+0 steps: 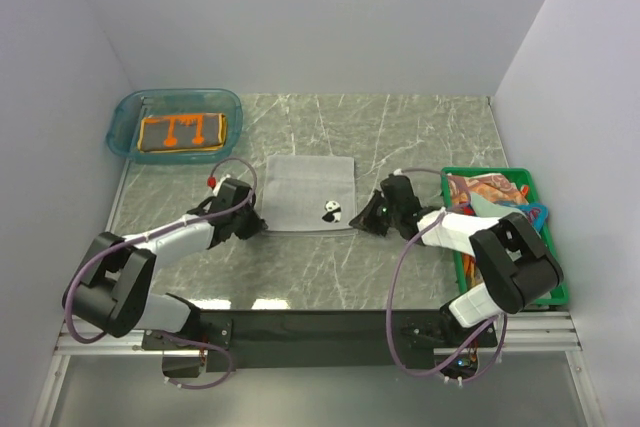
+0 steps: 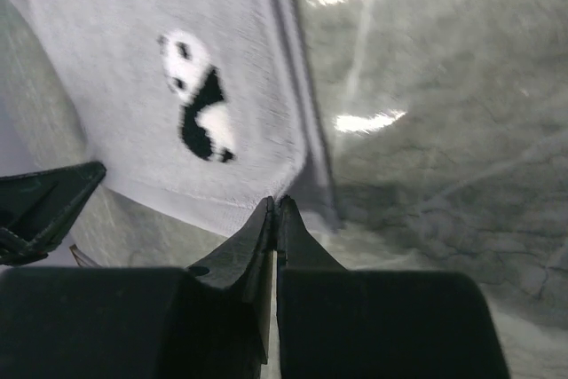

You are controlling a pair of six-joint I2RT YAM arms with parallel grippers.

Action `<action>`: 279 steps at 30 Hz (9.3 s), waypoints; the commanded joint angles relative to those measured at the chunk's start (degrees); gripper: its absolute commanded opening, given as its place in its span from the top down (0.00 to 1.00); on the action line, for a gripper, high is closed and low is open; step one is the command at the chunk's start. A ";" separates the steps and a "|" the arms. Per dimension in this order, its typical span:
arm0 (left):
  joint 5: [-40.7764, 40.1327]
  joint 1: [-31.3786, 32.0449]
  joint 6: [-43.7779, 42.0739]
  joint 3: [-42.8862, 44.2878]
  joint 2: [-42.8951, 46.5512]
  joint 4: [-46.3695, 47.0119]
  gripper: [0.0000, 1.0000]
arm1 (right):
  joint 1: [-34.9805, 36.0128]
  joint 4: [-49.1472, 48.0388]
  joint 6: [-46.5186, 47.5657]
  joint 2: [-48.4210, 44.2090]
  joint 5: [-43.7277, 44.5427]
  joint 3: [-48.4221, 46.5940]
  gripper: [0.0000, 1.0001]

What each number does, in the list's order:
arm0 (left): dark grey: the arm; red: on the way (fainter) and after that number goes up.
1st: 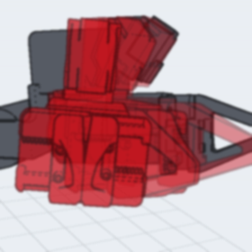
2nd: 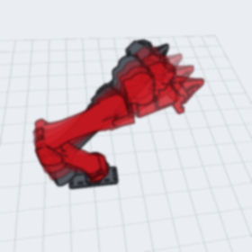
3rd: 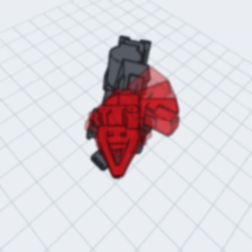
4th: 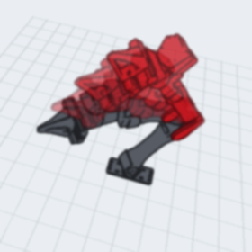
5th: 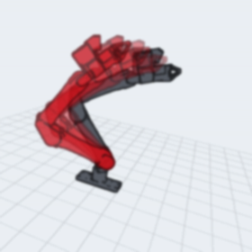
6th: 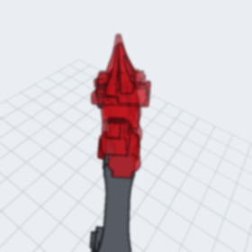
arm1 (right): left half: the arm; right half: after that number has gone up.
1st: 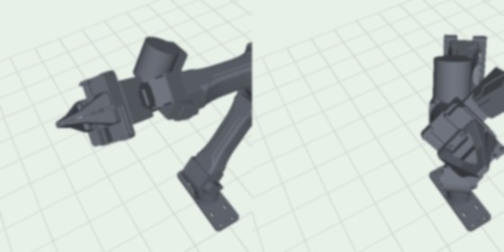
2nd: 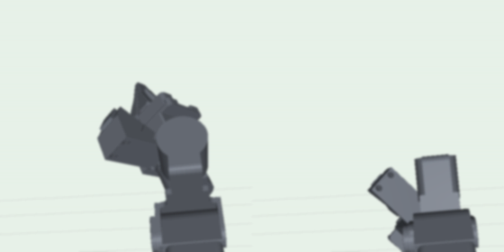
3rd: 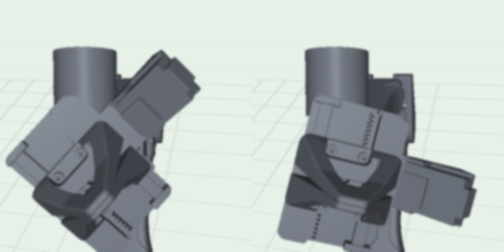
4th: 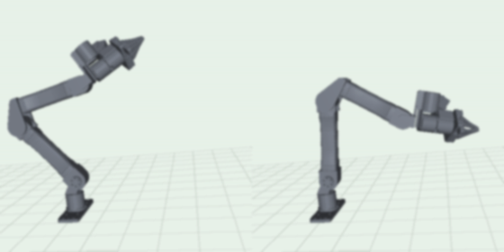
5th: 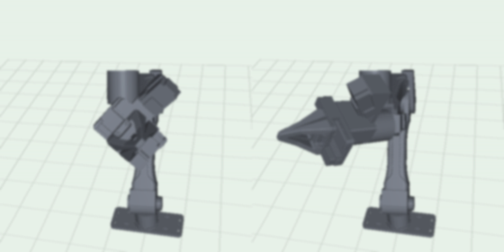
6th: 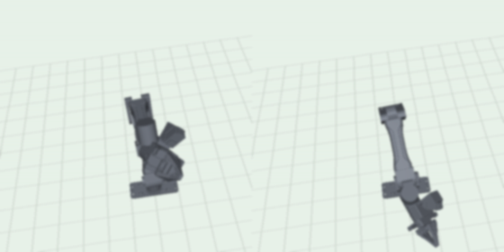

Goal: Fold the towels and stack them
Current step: Fold the towel

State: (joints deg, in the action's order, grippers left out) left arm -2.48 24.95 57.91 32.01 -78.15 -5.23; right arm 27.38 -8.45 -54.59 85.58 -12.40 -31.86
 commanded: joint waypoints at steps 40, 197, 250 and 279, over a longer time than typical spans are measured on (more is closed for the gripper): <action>-2.61 2.38 0.18 -3.45 -2.36 5.41 0.87 | -1.71 2.46 8.18 -2.17 8.53 -0.58 0.93; -7.88 -12.65 -1.48 7.19 -8.53 16.49 0.66 | -2.85 -28.90 -2.98 38.53 1.68 -35.29 0.27; -15.79 24.53 -4.38 17.46 -1.58 -24.11 0.13 | 14.11 31.90 29.79 -5.33 13.97 -12.51 0.48; -8.86 2.56 -18.27 19.85 -10.45 -10.23 0.17 | -3.29 31.73 64.25 24.37 -0.60 -45.39 0.40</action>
State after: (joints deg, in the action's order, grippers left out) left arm -11.79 27.46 39.66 52.82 -90.00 -16.73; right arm 24.49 22.15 5.41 108.84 -13.15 -73.73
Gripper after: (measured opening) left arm 0.829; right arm 0.601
